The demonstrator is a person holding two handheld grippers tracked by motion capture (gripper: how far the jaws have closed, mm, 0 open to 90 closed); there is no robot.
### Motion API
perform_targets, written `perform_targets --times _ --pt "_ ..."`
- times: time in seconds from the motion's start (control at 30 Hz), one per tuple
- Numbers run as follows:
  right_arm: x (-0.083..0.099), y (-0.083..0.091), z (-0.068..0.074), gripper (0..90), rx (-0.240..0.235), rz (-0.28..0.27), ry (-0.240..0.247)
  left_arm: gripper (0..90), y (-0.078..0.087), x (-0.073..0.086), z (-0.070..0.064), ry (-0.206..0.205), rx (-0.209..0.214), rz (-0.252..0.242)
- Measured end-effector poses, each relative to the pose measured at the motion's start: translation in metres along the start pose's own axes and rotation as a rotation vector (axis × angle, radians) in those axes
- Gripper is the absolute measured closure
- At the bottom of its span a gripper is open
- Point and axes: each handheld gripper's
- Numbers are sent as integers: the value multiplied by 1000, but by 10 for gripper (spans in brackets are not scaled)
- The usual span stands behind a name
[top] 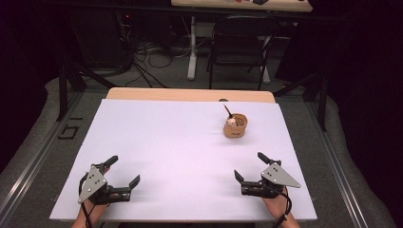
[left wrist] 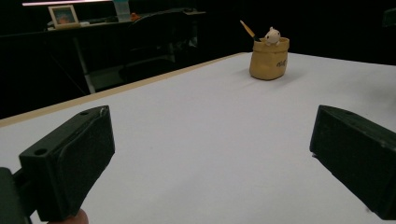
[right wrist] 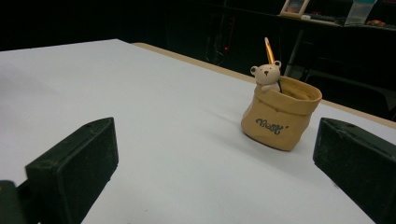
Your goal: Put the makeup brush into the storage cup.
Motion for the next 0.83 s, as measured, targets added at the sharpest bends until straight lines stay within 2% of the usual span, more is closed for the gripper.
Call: perform_targets --times 0.57,0.83 --pt "4 5 1 0 -12 27 8 1 -1 1 1 10 9 7" --pt "2 4 1 0 -13 9 8 1 -2 1 0 6 14 9"
Point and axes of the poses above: each handheld gripper's, and its own axes: y roughly backward along the jaws, x roughly out of its underside, z roughly to its left, and after that the axes turned 3 degrees about -z, right-handed
